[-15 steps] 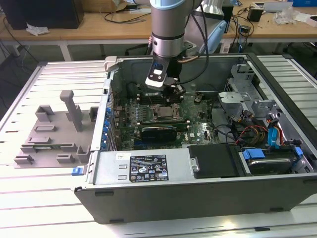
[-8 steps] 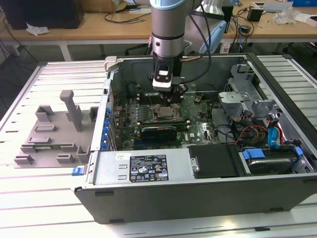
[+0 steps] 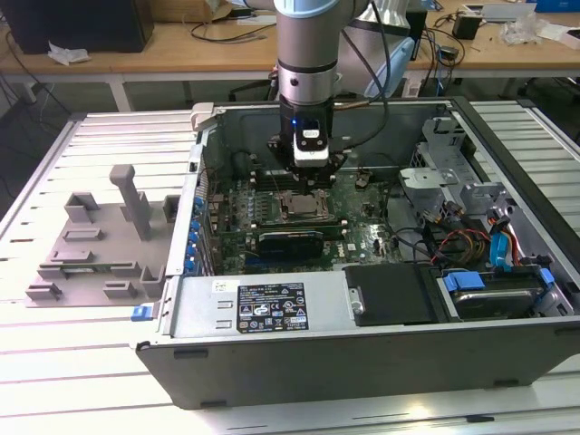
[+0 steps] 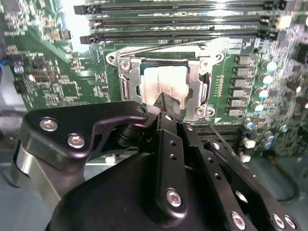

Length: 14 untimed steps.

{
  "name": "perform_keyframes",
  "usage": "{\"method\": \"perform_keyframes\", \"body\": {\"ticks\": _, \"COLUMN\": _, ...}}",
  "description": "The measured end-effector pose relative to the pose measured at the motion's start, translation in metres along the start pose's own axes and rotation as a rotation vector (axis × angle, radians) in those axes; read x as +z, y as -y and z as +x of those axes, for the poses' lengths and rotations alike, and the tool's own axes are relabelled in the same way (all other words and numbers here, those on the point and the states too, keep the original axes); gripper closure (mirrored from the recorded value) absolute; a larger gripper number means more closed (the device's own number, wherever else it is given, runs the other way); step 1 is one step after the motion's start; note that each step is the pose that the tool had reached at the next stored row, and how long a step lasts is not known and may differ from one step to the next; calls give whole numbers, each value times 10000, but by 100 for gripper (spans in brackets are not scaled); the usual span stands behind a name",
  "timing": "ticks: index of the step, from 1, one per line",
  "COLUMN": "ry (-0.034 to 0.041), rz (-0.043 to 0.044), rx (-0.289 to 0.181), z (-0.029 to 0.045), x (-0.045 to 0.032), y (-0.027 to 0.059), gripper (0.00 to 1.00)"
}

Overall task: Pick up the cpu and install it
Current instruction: 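Close the cpu cover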

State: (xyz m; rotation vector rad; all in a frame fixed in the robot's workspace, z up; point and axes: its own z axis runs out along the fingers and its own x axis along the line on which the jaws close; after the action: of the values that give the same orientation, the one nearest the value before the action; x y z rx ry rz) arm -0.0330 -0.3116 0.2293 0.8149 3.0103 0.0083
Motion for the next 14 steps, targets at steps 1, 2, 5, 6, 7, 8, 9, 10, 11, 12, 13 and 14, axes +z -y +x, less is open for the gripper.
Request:
{"method": "perform_keyframes", "body": {"ticks": 1, "ry": -2, "rz": -4, "rx": -326, "z": 0, "x": 1, "y": 0, "gripper": 89}}
{"method": "perform_keyframes", "body": {"ticks": 2, "ry": -4, "rz": -8, "rx": -718, "z": 0, "x": 2, "y": 0, "gripper": 89}}
{"method": "perform_keyframes", "body": {"ticks": 5, "ry": -9, "rz": -18, "rx": -1710, "z": 0, "x": 7, "y": 0, "gripper": 89}}
{"method": "perform_keyframes", "body": {"ticks": 6, "ry": -10, "rz": -19, "rx": -1891, "z": 0, "x": 8, "y": 1, "gripper": 89}}
{"method": "perform_keyframes", "body": {"ticks": 7, "ry": -12, "rz": -23, "rx": -2250, "z": 0, "x": 10, "y": 0, "gripper": 89}}
{"method": "perform_keyframes", "body": {"ticks": 8, "ry": -14, "rz": -26, "rx": -2636, "z": 0, "x": 12, "y": 1, "gripper": 89}}
{"method": "perform_keyframes", "body": {"ticks": 9, "ry": -14, "rz": -28, "rx": -2833, "z": 0, "x": 13, "y": 0, "gripper": 89}}
{"method": "perform_keyframes", "body": {"ticks": 10, "ry": -15, "rz": -29, "rx": -3024, "z": 0, "x": 14, "y": 1, "gripper": 89}}
{"method": "perform_keyframes", "body": {"ticks": 11, "ry": -15, "rz": -31, "rx": -3182, "z": 0, "x": 15, "y": 1, "gripper": 89}}
{"method": "perform_keyframes", "body": {"ticks": 12, "ry": -16, "rz": -32, "rx": -3401, "z": 0, "x": 17, "y": 1, "gripper": 89}}
{"method": "perform_keyframes", "body": {"ticks": 13, "ry": -17, "rz": -34, "rx": -3591, "z": 0, "x": 18, "y": 0, "gripper": 89}}
{"method": "perform_keyframes", "body": {"ticks": 14, "ry": -16, "rz": -29, "rx": -3906, "z": 0, "x": 20, "y": 0, "gripper": 89}}
